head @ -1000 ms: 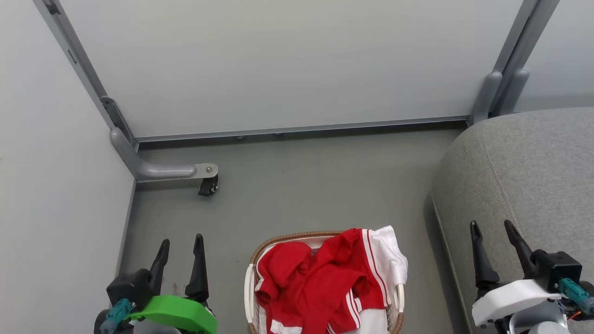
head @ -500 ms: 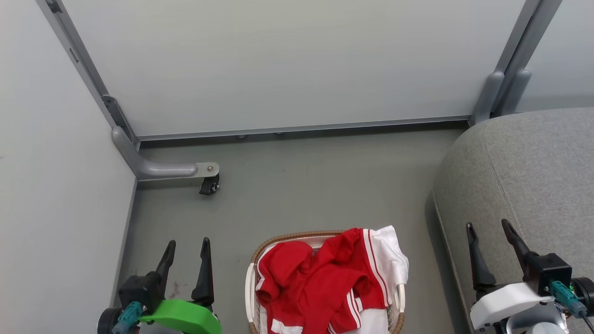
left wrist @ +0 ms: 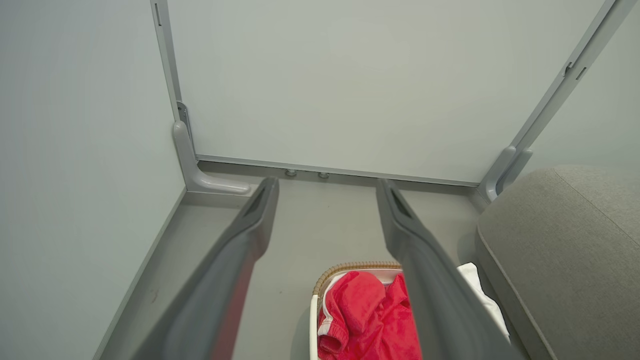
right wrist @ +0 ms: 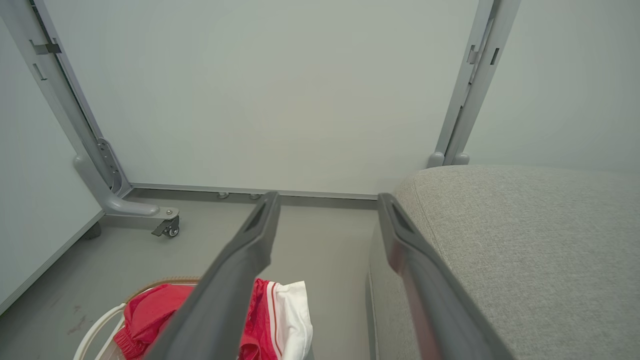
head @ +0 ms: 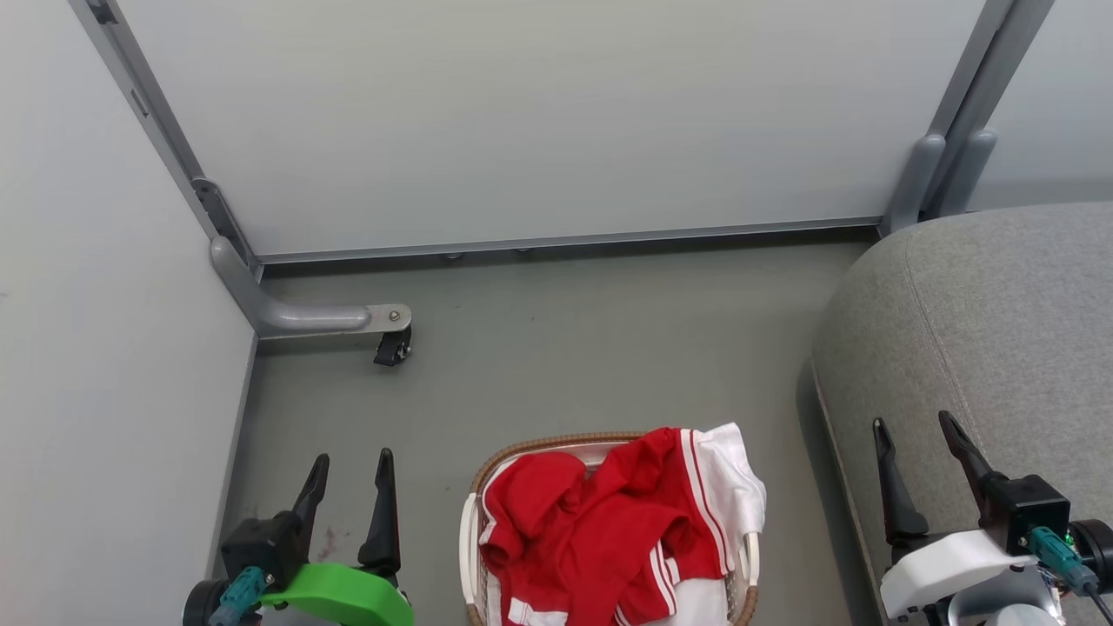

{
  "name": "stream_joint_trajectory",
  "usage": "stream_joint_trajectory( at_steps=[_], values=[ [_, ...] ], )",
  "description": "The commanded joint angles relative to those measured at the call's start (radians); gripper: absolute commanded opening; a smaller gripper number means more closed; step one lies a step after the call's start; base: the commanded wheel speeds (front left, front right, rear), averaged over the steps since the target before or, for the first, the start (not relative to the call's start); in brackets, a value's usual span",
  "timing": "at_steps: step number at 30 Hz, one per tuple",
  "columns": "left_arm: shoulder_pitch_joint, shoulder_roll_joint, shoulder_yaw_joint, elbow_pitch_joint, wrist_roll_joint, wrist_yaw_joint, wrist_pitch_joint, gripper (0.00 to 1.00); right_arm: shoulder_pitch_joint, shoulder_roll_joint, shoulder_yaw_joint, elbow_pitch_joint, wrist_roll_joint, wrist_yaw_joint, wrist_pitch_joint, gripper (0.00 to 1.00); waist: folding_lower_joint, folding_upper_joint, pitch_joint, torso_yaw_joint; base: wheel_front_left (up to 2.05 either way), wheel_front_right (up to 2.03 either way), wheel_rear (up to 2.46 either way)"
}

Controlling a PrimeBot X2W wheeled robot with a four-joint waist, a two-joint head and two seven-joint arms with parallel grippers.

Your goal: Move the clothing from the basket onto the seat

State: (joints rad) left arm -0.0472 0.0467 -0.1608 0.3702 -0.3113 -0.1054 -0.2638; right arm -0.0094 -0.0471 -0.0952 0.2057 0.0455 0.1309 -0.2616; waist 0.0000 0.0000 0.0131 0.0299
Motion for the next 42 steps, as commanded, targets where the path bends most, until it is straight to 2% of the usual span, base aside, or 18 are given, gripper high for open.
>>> stream_joint_trajectory(
  at_steps=[1,13,19,24,33,42],
  values=[
    [0.000,0.007,0.002,0.003,-0.003,-0.002,-0.001,1.00,0.013,-0.006,-0.003,0.001,0.006,0.000,-0.005,1.00,0.0000,0.0000,0.000,-0.001,0.00,0.00,0.00],
    [-0.009,0.006,-0.002,-0.004,-0.002,-0.006,-0.001,1.00,0.002,-0.006,-0.003,-0.008,0.010,0.000,-0.005,1.00,0.0000,0.0000,0.019,-0.006,0.00,0.00,0.00],
    [-0.074,0.006,-0.023,-0.009,-0.003,-0.009,-0.001,1.00,-0.041,-0.006,0.008,-0.031,0.013,0.000,-0.005,1.00,0.0000,0.0000,0.100,-0.022,0.00,0.00,0.00],
    [-0.177,0.006,-0.050,0.023,0.020,-0.013,-0.001,1.00,-0.100,-0.006,0.016,-0.055,0.020,0.000,-0.005,1.00,0.0000,0.0000,0.210,-0.044,0.00,0.00,0.00],
    [-0.378,0.007,-0.093,0.191,0.079,-0.016,-0.001,1.00,-0.216,-0.005,0.033,-0.088,0.054,0.000,-0.005,1.00,0.0000,0.0000,0.428,-0.103,0.00,0.00,0.00],
    [-0.515,0.007,-0.162,0.398,0.152,-0.021,-0.001,1.00,-0.283,-0.005,0.048,-0.104,0.082,0.000,-0.005,1.00,0.0000,0.0000,0.570,-0.157,0.00,0.00,0.00]
  ],
)
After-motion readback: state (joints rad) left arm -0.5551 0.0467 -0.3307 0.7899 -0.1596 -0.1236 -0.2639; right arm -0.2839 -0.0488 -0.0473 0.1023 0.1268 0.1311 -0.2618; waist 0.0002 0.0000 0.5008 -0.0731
